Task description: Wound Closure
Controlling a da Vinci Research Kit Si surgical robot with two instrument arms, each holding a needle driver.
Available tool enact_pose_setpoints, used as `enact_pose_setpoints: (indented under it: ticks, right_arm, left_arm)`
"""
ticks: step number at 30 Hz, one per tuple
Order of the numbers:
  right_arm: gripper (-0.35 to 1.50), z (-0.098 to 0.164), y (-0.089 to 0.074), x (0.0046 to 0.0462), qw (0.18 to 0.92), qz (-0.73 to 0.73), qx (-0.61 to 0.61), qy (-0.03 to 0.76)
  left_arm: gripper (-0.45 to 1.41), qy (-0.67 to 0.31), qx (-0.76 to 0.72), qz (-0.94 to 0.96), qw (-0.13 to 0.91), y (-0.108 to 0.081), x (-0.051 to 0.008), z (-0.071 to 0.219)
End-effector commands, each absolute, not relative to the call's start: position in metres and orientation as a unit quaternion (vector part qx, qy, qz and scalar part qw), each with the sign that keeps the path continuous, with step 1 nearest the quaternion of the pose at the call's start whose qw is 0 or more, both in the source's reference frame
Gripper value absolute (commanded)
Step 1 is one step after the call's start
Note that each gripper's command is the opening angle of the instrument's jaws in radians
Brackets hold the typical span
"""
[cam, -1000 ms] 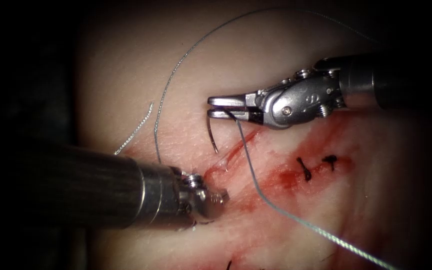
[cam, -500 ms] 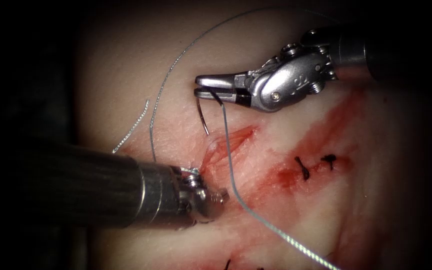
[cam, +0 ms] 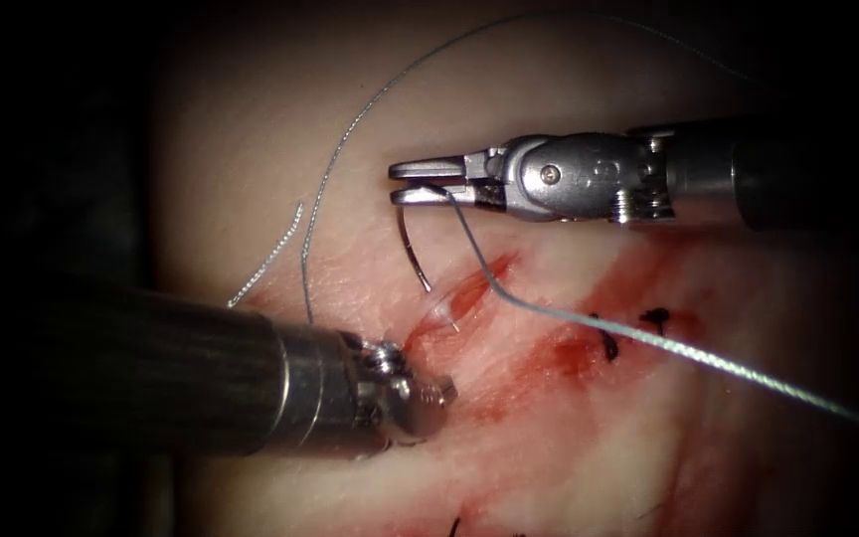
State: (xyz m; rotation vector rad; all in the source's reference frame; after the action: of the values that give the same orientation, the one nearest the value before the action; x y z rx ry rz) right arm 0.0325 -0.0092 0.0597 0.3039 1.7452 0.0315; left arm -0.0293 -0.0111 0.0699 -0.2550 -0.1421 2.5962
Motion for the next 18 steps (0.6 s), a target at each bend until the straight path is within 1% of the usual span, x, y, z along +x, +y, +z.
enact_pose_setpoints:
  ticks: [1,3,8,11,14,18]
  right_arm:
    - [-0.35,0.0598,-0.0092,0.0337,0.643,0.044,0.151,0.750]
    - [-0.35,0.0601,-0.0088,0.0338,0.674,0.066,0.159,0.719]
    - [-0.35,0.0608,-0.0087,0.0334,0.704,0.106,0.179,0.679]
    - [-0.35,0.0613,-0.0095,0.0327,0.713,0.174,0.205,0.648]
    - [-0.35,0.0617,-0.0097,0.0324,0.717,0.186,0.233,0.630]
    - [-0.35,0.0624,-0.0104,0.0321,0.692,0.227,0.319,0.607]
  left_arm:
    - [-0.15,-0.053,-0.094,0.959,0.261,-0.0113,-0.0297,0.0704]
    - [-0.13,-0.053,-0.094,0.959,0.261,-0.0113,-0.0297,0.0704]
    - [-0.13,-0.053,-0.094,0.959,0.261,-0.0113,-0.0297,0.0703]
    - [-0.13,-0.053,-0.094,0.959,0.262,-0.0113,-0.0298,0.0703]
    - [-0.11,-0.054,-0.094,0.959,0.262,-0.0112,-0.0298,0.0702]
    - [-0.11,-0.054,-0.094,0.959,0.262,-0.0112,-0.0298,0.0702]
